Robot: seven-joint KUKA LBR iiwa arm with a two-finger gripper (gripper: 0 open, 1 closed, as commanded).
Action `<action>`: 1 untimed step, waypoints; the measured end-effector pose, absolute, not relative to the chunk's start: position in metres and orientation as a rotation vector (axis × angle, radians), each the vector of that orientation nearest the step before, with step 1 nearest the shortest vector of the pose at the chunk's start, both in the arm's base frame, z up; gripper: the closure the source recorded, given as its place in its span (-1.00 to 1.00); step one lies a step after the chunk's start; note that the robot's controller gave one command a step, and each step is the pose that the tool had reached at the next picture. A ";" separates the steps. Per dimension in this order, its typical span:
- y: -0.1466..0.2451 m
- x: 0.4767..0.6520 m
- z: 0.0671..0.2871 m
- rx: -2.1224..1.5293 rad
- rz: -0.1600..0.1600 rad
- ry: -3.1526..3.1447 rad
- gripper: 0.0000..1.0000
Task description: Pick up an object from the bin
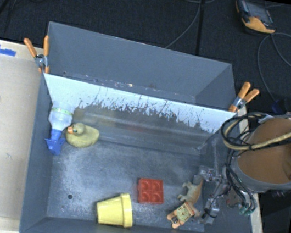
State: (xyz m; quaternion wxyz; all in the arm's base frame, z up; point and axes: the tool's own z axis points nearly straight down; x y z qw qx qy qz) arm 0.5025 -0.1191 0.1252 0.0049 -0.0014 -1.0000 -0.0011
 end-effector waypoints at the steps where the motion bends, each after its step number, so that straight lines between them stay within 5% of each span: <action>1: -0.119 0.504 0.129 0.002 -0.001 -3.139 -1.00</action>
Offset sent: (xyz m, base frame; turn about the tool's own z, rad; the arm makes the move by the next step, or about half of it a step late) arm -0.0031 0.0216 -0.0552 -0.4174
